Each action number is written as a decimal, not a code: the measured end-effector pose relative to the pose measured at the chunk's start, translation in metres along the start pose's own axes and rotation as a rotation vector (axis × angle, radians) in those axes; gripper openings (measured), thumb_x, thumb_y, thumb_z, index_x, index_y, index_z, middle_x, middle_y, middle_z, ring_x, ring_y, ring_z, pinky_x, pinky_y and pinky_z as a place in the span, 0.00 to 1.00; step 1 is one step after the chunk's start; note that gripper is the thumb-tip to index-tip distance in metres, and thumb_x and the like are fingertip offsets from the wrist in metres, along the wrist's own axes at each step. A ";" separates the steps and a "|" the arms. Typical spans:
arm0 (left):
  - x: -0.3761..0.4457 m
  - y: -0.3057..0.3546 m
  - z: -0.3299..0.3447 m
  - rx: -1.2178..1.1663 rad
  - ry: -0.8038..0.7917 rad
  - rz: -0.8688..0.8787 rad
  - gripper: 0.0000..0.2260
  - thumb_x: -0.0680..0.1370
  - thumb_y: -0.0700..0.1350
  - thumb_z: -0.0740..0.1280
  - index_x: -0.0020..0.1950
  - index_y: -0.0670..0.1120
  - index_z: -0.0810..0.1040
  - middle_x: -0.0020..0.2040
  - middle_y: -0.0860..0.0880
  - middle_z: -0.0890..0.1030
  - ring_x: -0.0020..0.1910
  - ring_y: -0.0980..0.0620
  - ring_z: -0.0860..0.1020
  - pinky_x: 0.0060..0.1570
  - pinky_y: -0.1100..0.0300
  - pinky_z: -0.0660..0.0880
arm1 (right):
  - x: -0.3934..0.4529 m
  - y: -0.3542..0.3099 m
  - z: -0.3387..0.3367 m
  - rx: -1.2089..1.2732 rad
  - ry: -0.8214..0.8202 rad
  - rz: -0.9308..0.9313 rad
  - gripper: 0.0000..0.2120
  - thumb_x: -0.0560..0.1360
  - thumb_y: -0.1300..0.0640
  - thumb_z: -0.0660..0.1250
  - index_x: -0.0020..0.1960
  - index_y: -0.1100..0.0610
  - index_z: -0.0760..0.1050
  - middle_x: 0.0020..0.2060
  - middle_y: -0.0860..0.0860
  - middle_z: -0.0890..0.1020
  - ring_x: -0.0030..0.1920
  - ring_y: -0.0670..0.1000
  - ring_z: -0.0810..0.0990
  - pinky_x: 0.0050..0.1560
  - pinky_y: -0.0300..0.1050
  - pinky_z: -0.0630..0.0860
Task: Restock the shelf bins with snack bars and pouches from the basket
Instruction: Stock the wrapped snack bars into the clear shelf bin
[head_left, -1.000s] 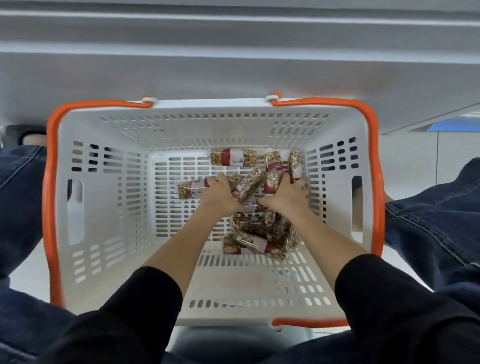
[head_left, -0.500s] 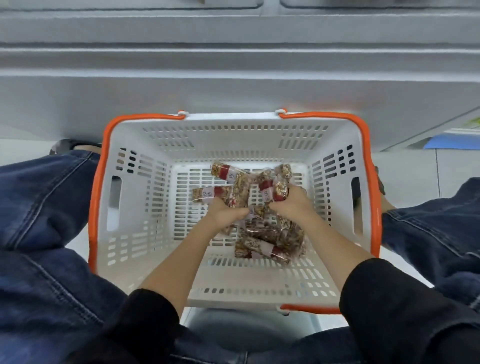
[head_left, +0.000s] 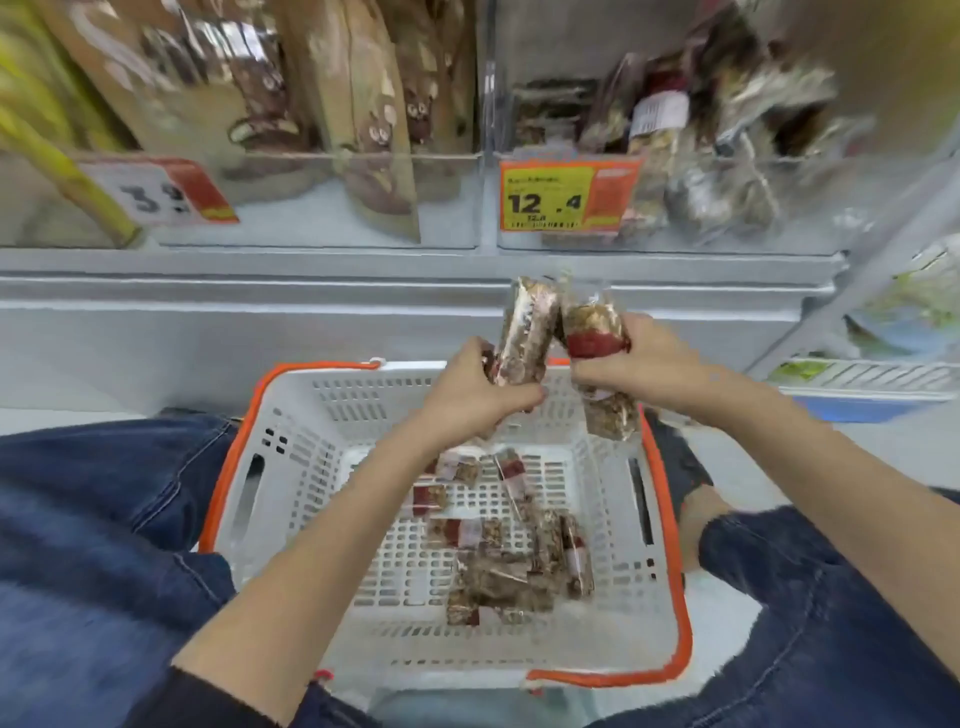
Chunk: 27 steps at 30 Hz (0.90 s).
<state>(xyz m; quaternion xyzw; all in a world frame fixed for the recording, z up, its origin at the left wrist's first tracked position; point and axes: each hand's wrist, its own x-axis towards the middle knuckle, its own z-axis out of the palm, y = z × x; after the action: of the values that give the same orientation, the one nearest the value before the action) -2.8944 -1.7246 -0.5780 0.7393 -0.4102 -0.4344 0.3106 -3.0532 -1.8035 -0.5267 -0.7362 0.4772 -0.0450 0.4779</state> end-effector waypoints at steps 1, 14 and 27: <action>-0.001 0.022 -0.007 0.001 -0.014 0.064 0.21 0.69 0.51 0.74 0.54 0.48 0.67 0.41 0.50 0.78 0.32 0.54 0.75 0.27 0.60 0.72 | -0.009 -0.016 -0.019 0.014 0.064 -0.025 0.06 0.66 0.57 0.71 0.36 0.55 0.74 0.27 0.52 0.74 0.33 0.52 0.75 0.32 0.44 0.70; 0.038 0.186 -0.057 -0.032 -0.072 0.223 0.21 0.65 0.62 0.71 0.54 0.54 0.79 0.52 0.54 0.82 0.51 0.53 0.79 0.56 0.54 0.74 | -0.038 -0.035 -0.176 0.225 0.377 -0.002 0.17 0.58 0.48 0.71 0.27 0.57 0.67 0.25 0.51 0.67 0.18 0.45 0.67 0.29 0.38 0.67; 0.131 0.224 0.029 0.640 -0.123 0.402 0.30 0.80 0.62 0.49 0.75 0.60 0.33 0.78 0.42 0.42 0.76 0.39 0.43 0.71 0.42 0.43 | 0.084 0.015 -0.197 -0.311 0.625 -0.044 0.40 0.78 0.50 0.63 0.78 0.54 0.39 0.77 0.61 0.48 0.72 0.64 0.62 0.70 0.55 0.62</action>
<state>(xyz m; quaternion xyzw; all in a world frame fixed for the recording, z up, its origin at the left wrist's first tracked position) -2.9590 -1.9477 -0.4582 0.6763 -0.6797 -0.2582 0.1180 -3.1201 -1.9977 -0.4647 -0.7609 0.5856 -0.2052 0.1900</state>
